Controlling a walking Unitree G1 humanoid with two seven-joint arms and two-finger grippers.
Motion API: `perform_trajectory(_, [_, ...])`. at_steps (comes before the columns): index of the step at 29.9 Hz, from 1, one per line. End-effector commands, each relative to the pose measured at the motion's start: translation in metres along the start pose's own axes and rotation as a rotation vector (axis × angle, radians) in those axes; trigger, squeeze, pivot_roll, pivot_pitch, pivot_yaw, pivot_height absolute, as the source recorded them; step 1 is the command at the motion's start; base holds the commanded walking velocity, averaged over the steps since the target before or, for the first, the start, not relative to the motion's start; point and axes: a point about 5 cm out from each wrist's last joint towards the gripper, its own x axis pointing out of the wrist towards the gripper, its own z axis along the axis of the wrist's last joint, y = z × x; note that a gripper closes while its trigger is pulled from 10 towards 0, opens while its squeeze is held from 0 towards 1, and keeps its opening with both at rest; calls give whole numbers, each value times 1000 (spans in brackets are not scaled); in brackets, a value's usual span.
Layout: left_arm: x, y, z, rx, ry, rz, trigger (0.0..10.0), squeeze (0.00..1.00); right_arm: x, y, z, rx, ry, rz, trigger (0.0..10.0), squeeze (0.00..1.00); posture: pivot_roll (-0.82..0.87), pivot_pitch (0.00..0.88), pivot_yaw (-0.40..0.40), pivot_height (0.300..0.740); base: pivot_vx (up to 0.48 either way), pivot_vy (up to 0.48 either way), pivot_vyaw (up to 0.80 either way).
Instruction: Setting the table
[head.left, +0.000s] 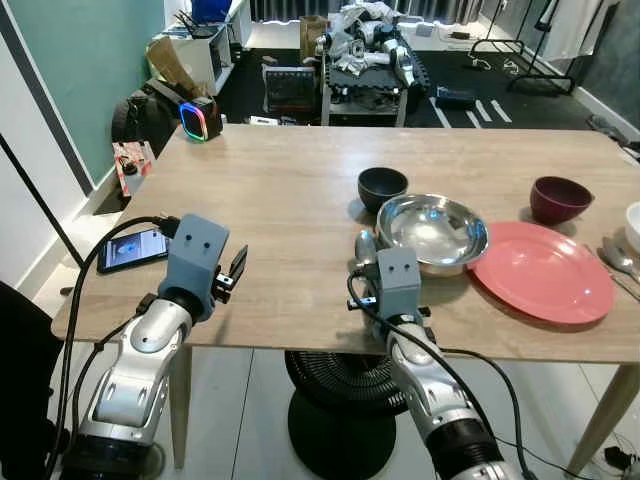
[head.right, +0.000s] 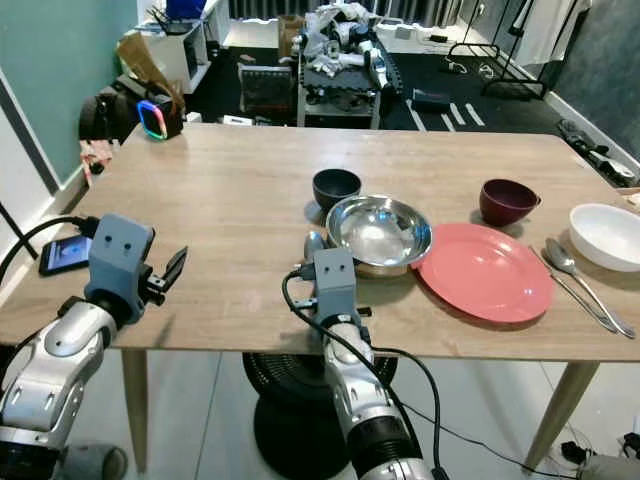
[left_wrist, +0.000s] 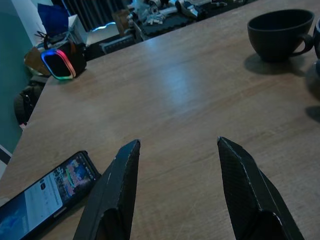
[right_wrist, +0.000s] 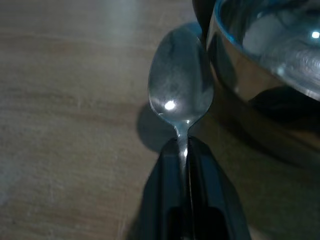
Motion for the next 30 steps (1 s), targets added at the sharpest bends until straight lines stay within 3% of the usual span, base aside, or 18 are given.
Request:
perform_trajectory(1, [-3, 2, -4, 5, 24, 9, 10000, 0, 1, 1, -1, 4, 0, -5, 10000, 1000, 92, 5, 73, 740, 0, 0, 0])
perform_trajectory(11, [-2, 0, -4, 1, 25, 8, 10000, 0, 1, -5, 10, 53, -59, -11, 10000, 984, 79, 4, 75, 740, 0, 0, 0])
perform_trajectory(12, [-2, -1, -4, 0, 24, 7, 10000, 0, 0, -7, 13, 61, -73, -16, 10000, 169, 77, 4, 75, 740, 0, 0, 0])
perform_trajectory(13, [-2, -1, -4, -1, 23, 6, 10000, 0, -3, -12, 17, 75, -93, -25, 10000, 0, 73, 4, 76, 740, 0, 0, 0])
perform_trajectory(17, [-1, -1, -3, -5, 22, 1, 10000, 0, -13, -26, 26, 105, -148, -42, 10000, 0, 66, 7, 78, 740, 0, 0, 0])
perform_trajectory(20, [-2, -1, -1, -20, 21, -14, 10000, 0, -34, -49, 39, 141, -249, -61, 10000, 0, 53, 11, 83, 740, 0, 0, 0])
perform_trajectory(23, [-2, 0, 0, -26, 20, -14, 10000, 0, -41, -59, 44, 154, -280, -86, 10000, 0, 45, 12, 87, 740, 0, 0, 0])
perform_trajectory(25, [-2, 1, 0, -42, 23, -14, 10000, 0, -54, -81, 52, 164, -334, -147, 10000, 0, 28, 13, 98, 740, 0, 0, 0])
perform_trajectory(30, [2, -1, -1, -62, 27, 1, 10000, 0, -59, -100, 45, 154, -321, -230, 10000, 0, 14, 8, 103, 740, 0, 0, 0])
